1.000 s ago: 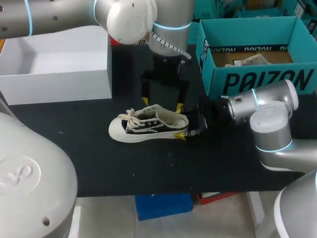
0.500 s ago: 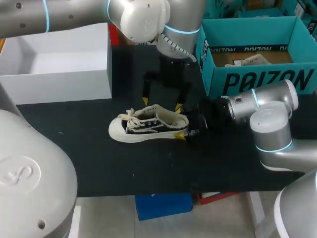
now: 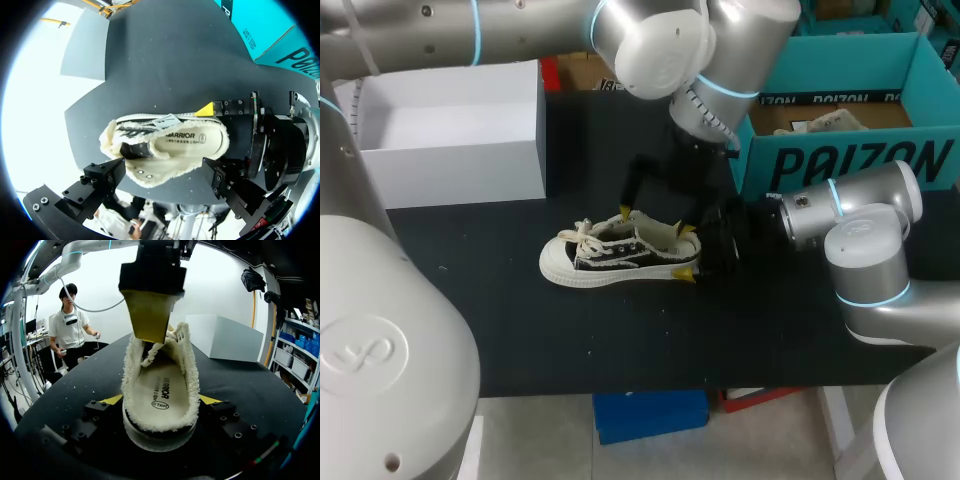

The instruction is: Take the shoe out of the shoebox, open the shoe tongue, remove and reinsert the insole, then place the shoe into the shoebox

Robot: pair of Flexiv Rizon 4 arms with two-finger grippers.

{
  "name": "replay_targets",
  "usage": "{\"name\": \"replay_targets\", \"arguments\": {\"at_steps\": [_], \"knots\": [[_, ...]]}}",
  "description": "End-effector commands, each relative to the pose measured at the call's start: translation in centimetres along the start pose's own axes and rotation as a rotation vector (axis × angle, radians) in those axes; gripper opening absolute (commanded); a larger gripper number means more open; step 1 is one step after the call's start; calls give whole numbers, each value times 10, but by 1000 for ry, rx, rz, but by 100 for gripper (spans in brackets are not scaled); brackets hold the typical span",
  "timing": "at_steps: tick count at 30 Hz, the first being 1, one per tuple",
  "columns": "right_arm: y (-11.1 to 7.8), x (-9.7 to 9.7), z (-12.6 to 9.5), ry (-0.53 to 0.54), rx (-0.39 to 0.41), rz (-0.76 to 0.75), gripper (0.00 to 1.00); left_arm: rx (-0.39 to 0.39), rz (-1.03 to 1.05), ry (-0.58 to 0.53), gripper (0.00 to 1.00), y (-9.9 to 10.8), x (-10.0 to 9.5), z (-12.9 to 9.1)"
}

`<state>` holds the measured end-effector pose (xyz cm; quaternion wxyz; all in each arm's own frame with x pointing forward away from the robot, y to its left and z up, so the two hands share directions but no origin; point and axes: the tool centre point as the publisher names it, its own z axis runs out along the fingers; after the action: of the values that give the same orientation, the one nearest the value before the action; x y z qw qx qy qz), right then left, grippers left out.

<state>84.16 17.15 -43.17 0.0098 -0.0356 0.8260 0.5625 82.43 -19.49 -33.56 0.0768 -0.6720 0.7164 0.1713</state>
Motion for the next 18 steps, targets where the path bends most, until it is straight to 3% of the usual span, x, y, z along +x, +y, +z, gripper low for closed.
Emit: {"name": "replay_targets", "arguments": {"at_steps": [1,9,18], "knots": [[-2,-2,2,0,1,1,0,-7,-11,-29,100,-1,4,11],[-2,-2,2,0,1,1,0,39,-38,-101,100,-5,-1,25],[-2,-2,2,0,1,1,0,27,-32,-130,100,-5,-2,36]]}}
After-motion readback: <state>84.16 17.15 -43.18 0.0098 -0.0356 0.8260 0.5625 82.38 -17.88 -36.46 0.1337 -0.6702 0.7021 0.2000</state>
